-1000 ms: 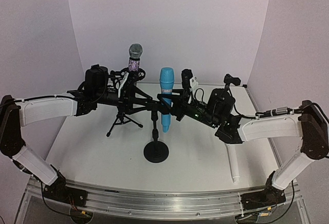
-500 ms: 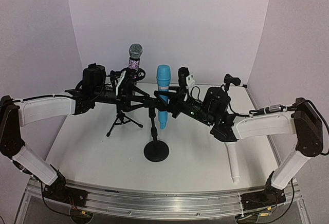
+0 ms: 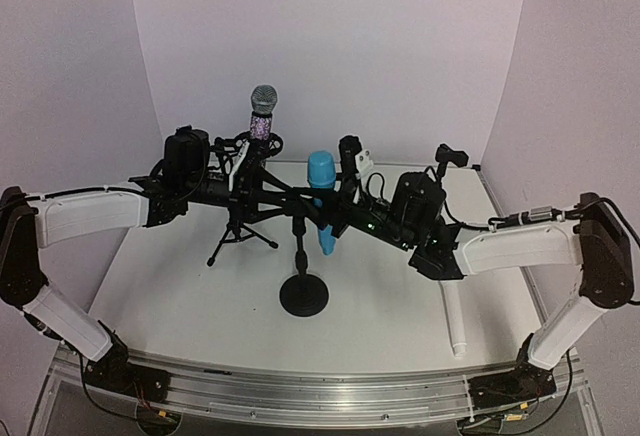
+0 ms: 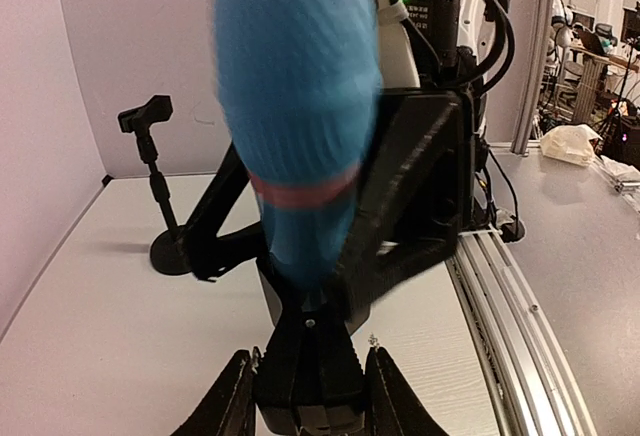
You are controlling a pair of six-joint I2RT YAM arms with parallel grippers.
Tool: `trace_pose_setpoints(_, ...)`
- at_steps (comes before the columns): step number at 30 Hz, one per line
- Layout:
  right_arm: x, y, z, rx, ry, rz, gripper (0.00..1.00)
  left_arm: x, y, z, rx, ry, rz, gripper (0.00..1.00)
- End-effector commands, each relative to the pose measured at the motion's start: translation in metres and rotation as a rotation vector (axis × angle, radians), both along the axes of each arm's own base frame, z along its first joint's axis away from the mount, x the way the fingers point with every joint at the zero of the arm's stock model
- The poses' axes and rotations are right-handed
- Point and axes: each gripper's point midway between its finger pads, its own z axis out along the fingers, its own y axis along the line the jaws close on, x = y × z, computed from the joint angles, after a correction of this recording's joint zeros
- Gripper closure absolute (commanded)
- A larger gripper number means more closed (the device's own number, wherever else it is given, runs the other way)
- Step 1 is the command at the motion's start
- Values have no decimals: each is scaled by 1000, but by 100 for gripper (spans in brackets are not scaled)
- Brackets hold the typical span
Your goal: Attach the microphones to the stand
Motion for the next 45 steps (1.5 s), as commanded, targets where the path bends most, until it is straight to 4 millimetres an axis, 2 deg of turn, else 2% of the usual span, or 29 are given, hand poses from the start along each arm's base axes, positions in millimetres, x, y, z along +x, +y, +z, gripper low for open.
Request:
trace_pose_setpoints(1, -26, 6, -16, -122, 43, 66, 39, -14, -7, -2, -6, -40, -50, 100)
trace_pose_setpoints(4, -27, -1, -7, -135, 23, 46, 34, -14, -7, -3, -5, -36, -53, 100)
trace_pose_setpoints(10, -27, -12, 0, -165, 7, 12, 34, -15, -7, -7, 0, -32, -53, 100)
trace_pose_setpoints(15, -22, -9, 4, -161, -2, -2, 40, -14, -8, -8, 1, -32, -51, 100)
trace_pose_setpoints(21, -21, -7, 8, -149, 6, -1, 36, -14, -7, -7, 2, -35, -48, 100)
trace_pose_setpoints(22, -21, -7, 8, -148, 6, -2, 39, -13, -7, -7, 1, -36, -48, 100)
trace_pose_setpoints(23, -21, -6, 9, -147, 7, -2, 45, -13, -7, -8, 1, -36, -48, 100)
trace_pose_setpoints(24, -20, -6, 9, -146, 7, -2, 52, -13, -8, -8, 0, -35, -49, 100)
trace_pose_setpoints(26, -20, -4, 10, -144, 4, -2, 73, -14, -7, -8, -2, -38, -51, 100)
trace_pose_setpoints(28, -15, -4, 11, -143, -4, -23, 87, -14, -7, -8, -3, -39, -52, 100)
trace_pose_setpoints(29, -14, -4, 11, -141, -6, -29, 90, -14, -7, -7, -3, -40, -53, 100)
trace_pose_setpoints(35, -19, 6, 27, -111, -41, 23, 97, -17, -7, -8, -3, -40, -68, 100)
trace_pose_setpoints(39, -26, 14, 45, -78, -102, 75, 100, -18, -8, -9, 7, -32, -85, 100)
trace_pose_setpoints(45, -33, -5, 81, -34, -211, 39, 100, -20, -6, -11, 24, -43, -93, 100)
